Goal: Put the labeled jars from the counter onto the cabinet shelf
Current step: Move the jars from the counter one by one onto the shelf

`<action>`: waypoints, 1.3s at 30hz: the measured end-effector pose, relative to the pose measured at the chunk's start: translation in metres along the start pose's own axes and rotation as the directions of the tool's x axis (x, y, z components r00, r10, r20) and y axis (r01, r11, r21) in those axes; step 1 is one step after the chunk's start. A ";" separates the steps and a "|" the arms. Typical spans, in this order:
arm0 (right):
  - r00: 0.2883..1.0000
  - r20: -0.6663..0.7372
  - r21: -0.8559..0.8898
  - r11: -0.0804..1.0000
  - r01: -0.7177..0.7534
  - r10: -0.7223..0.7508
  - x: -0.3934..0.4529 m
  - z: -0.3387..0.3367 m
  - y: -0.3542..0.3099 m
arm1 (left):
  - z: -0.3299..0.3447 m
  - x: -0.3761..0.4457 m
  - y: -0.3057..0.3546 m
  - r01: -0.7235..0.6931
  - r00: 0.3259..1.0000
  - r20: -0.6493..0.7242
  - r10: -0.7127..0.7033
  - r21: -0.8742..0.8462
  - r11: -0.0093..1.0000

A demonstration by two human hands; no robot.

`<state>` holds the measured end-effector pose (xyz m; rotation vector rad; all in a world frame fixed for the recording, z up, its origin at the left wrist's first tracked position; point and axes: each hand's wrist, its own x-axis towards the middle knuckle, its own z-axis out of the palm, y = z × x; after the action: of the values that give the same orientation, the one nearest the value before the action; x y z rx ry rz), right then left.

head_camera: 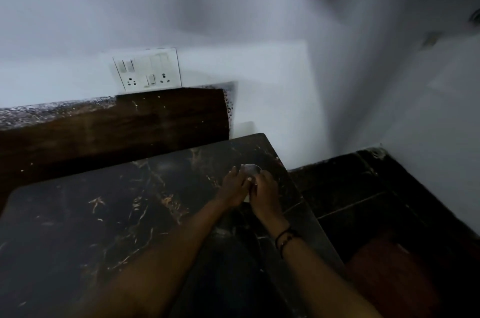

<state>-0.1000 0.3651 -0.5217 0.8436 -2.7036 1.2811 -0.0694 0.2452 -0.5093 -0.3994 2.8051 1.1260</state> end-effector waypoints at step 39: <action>0.866 0.449 0.650 0.583 -0.487 0.222 -0.025 -0.004 -0.023 | -0.019 -0.045 -0.034 0.023 0.929 -0.122 -0.349 -0.924 0.383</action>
<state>-0.0689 0.3681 -0.5090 0.5399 -2.6036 2.7072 -0.0163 0.2173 -0.5102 -1.0008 1.8623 2.6637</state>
